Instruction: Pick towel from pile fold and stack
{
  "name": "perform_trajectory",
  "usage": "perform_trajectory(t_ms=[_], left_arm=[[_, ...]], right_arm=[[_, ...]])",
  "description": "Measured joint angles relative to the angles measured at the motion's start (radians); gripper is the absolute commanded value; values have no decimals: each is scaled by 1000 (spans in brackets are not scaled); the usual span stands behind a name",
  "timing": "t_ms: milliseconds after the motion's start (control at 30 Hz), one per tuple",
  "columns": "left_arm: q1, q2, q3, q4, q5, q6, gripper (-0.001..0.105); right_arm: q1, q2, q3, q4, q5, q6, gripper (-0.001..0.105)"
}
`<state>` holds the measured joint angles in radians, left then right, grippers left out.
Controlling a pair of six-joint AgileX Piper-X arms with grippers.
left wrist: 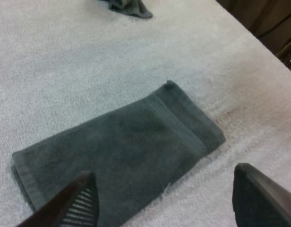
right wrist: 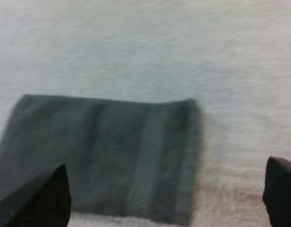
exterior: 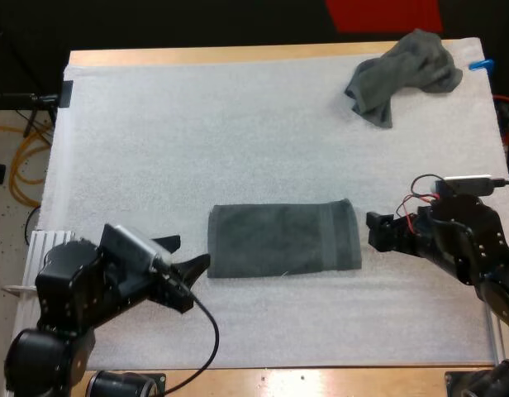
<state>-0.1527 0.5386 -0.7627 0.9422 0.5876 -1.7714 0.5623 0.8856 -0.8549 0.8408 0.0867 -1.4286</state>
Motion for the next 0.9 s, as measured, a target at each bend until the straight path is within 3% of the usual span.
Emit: perform_trajectory(t_ms=[133,267,633,767,900], left_arm=[[0,-24,0,41,0,0,59],[0,-24,0,50,-2,0,59],[0,-24,0,99,-7,0,59],[0,-24,0,103,-7,0,59],[0,-24,0,103,-7,0,59]], right_arm=[[-37,37,0,11,3,-7,80],[-142,132,0,11,-59,-61,80],[-468,442,0,-23,-469,-167,80],[-501,528,0,-62,-616,-199,80],[-501,610,0,-111,-678,-218,80]])
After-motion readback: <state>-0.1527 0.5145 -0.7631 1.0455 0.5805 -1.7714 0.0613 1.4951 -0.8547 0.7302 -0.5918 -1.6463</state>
